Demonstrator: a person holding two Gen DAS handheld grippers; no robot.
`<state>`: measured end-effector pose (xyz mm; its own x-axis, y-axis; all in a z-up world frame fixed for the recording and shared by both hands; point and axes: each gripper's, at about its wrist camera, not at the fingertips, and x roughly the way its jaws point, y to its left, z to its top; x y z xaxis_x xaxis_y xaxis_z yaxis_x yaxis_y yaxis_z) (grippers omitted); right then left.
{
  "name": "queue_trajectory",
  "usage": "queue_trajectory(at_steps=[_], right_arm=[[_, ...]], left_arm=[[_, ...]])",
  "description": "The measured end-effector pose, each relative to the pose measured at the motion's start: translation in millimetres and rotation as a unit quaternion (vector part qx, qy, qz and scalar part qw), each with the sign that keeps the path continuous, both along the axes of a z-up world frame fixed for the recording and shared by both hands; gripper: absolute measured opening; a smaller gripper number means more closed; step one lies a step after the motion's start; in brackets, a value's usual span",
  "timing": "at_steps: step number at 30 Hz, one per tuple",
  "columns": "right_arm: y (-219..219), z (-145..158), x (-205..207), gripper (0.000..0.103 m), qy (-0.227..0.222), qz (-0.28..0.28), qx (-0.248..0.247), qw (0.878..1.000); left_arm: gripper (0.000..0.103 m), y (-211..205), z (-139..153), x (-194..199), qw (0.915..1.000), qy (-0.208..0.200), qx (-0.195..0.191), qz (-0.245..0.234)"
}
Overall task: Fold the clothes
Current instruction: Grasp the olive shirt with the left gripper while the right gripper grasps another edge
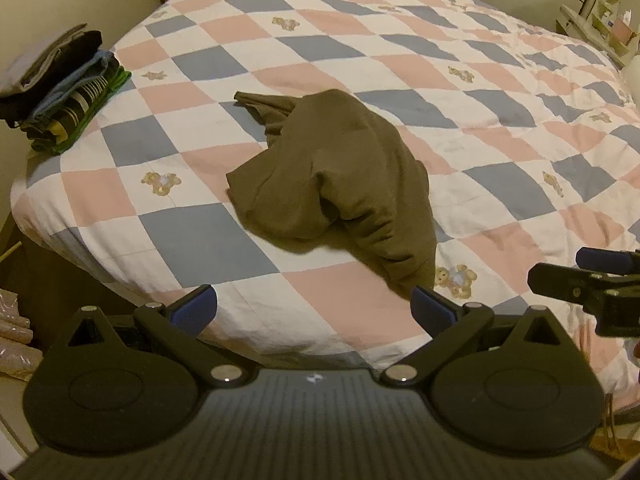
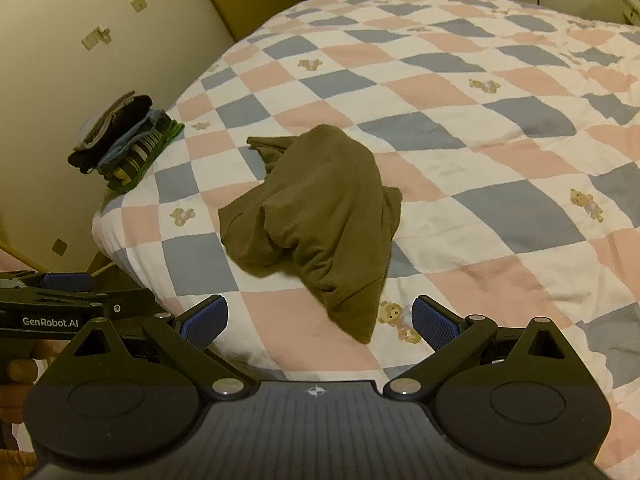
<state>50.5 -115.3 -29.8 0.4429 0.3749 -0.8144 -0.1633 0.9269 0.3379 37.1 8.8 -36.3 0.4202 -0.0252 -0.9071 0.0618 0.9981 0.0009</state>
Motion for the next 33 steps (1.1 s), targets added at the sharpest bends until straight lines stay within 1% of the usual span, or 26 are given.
queue_trajectory(at_steps=[3,5,7,12,17,20,21,22,25,27,29,30,32,33], right_arm=[[5,-10,8,0.101,0.014,-0.007,-0.001,1.000],[10,-19,14,0.101,0.024,-0.015,-0.002,1.000],[14,-30,21,0.101,0.036,-0.026,-0.002,0.999],[31,-67,37,0.101,0.074,-0.063,-0.002,0.995],[52,-108,53,0.101,0.119,-0.108,-0.005,0.987],[63,-133,61,0.101,0.133,-0.135,-0.009,0.982],[67,-142,63,0.101,0.136,-0.145,-0.013,0.980],[70,-147,63,0.100,0.132,-0.148,-0.024,0.980],[79,-164,64,0.095,0.119,-0.155,-0.057,0.979],[85,-176,64,0.095,0.110,-0.160,-0.078,0.978],[91,-187,65,0.094,0.101,-0.164,-0.100,0.976],[94,-191,65,0.094,0.092,-0.162,-0.115,0.976],[101,-198,63,0.094,0.078,-0.154,-0.143,0.974],[103,-201,62,0.092,0.072,-0.149,-0.156,0.974]], left_arm=[[0.102,11,-13,11,0.9999,0.009,-0.004,-0.008],[0.102,21,-25,22,0.9998,0.015,0.001,-0.015],[0.102,31,-40,33,0.9992,0.030,0.000,-0.026],[0.102,60,-80,69,0.9957,0.079,-0.020,-0.045],[0.101,83,-123,108,0.9910,0.104,-0.032,-0.077],[0.101,93,-149,123,0.9880,0.105,-0.035,-0.108],[0.098,96,-157,126,0.9866,0.105,-0.035,-0.120],[0.096,98,-165,130,0.9851,0.105,-0.034,-0.132],[0.096,102,-180,136,0.9804,0.088,-0.023,-0.175],[0.096,100,-185,137,0.9756,0.061,-0.010,-0.211],[0.096,95,-189,135,0.9664,0.024,0.017,-0.256],[0.096,91,-191,132,0.9585,0.001,0.037,-0.282],[0.096,83,-195,125,0.9388,-0.037,0.077,-0.334],[0.096,79,-198,122,0.9282,-0.055,0.093,-0.356]])
